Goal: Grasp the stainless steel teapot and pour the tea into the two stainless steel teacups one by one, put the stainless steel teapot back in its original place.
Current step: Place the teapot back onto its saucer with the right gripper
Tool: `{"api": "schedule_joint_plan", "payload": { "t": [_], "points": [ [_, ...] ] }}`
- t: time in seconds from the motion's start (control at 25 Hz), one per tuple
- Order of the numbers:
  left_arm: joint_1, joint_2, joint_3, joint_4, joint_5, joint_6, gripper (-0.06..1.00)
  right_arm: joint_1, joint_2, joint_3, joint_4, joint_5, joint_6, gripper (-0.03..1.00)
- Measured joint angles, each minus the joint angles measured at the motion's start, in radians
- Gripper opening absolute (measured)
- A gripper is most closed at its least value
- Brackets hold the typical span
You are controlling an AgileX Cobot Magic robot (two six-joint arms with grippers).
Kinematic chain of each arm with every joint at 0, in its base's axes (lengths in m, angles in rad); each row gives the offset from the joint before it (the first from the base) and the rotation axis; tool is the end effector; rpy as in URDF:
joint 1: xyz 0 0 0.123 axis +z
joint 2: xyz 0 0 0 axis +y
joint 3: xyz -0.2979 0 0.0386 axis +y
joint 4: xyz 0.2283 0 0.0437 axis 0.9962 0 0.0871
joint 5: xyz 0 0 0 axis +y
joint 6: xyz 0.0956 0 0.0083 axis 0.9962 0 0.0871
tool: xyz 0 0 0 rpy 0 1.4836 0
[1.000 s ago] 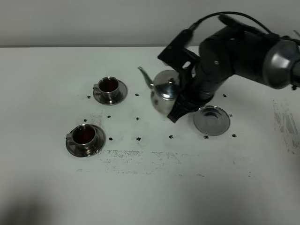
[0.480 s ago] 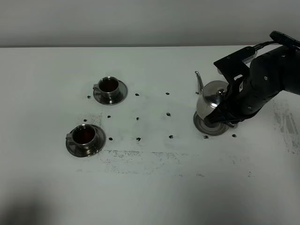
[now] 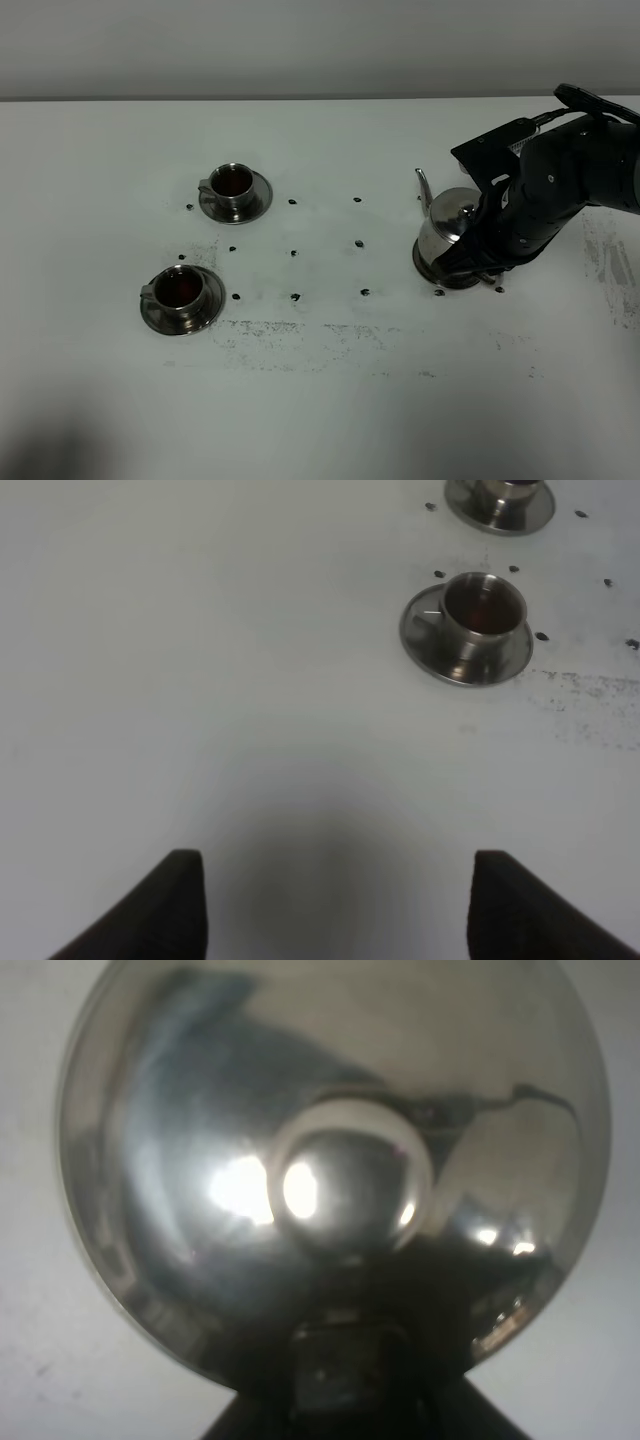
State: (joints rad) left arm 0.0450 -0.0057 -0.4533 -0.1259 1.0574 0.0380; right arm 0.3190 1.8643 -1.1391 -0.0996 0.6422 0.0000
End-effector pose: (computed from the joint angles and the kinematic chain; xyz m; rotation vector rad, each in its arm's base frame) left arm -0.0290 -0.0118 0.2538 -0.0048 2.0768 -0.1011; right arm 0.3347 0.1045 0.1865 -0.5511 2.7896 -0.0341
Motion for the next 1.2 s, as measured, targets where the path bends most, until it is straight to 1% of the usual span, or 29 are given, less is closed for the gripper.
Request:
{"api": "schedule_joint_plan", "payload": {
  "t": [0.72, 0.88, 0.96, 1.08, 1.2],
  "points": [
    [0.000, 0.000, 0.000, 0.000, 0.000, 0.000, 0.54, -0.001, 0.017, 0.000, 0.000, -0.010, 0.000, 0.18],
    [0.000, 0.000, 0.000, 0.000, 0.000, 0.000, 0.54, -0.001, 0.017, -0.002, 0.000, 0.001, 0.000, 0.19],
    [0.000, 0.000, 0.000, 0.000, 0.000, 0.000, 0.54, -0.001, 0.019, -0.002, 0.000, 0.017, 0.000, 0.25],
    [0.000, 0.000, 0.000, 0.000, 0.000, 0.000, 0.54, -0.001, 0.019, -0.002, 0.000, 0.023, 0.000, 0.39],
    [0.000, 0.000, 0.000, 0.000, 0.000, 0.000, 0.54, -0.001, 0.004, -0.002, -0.004, 0.023, -0.005, 0.50]
  ]
}}
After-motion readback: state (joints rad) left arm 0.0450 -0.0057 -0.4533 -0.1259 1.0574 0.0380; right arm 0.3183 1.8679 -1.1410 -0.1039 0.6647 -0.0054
